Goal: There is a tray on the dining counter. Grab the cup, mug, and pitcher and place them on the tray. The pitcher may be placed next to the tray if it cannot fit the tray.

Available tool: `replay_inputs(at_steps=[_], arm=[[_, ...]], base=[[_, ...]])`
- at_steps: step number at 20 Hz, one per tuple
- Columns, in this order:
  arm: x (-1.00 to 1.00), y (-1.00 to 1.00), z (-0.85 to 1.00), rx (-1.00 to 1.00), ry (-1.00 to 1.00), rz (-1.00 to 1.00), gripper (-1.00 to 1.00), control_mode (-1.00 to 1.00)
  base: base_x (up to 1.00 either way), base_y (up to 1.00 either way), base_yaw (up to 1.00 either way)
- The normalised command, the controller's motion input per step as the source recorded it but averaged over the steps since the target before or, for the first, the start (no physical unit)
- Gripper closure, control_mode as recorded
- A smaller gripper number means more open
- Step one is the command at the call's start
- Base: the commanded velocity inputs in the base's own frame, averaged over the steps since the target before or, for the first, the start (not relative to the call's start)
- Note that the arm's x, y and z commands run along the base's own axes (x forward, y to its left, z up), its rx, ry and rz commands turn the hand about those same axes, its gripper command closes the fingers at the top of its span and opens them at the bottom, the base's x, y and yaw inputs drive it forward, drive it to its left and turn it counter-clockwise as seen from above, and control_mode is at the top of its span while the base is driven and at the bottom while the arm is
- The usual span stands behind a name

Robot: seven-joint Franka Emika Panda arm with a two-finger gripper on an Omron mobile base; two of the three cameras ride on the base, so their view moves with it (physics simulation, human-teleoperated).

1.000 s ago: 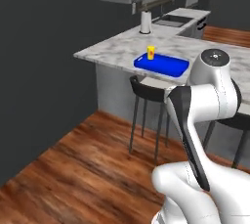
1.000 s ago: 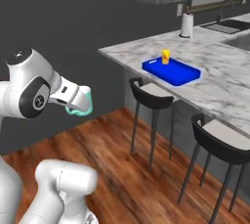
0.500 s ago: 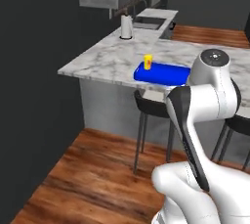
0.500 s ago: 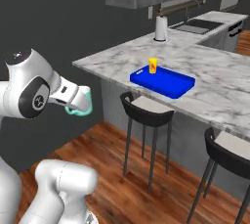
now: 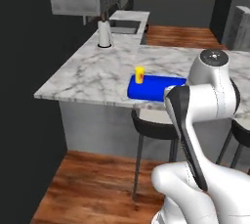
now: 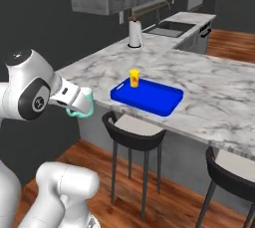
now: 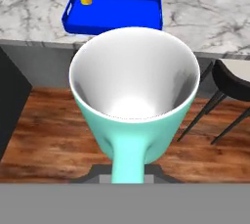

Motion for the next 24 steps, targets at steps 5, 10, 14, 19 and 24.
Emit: replay_inputs(at_steps=[5,10,14,19,24], arm=[[0.0,0.0,0.0,0.0,0.0,0.0,1.0,1.0],[0.0,0.0,0.0,0.0,0.0,0.0,1.0,1.0],[0.0,0.0,0.0,0.0,0.0,0.0,1.0,1.0],[0.26,0.04,0.0,0.0,0.05,0.0,1.0,-1.0],[0.75,-0.1,0.0,0.03,0.0,0.12,1.0,-1.0]], base=[[0.87,0.22,-0.29],[0.66,0.43,-0.28],[0.37,0.54,-0.21],[0.05,0.08,-0.02],[0.0,0.0,0.0]])
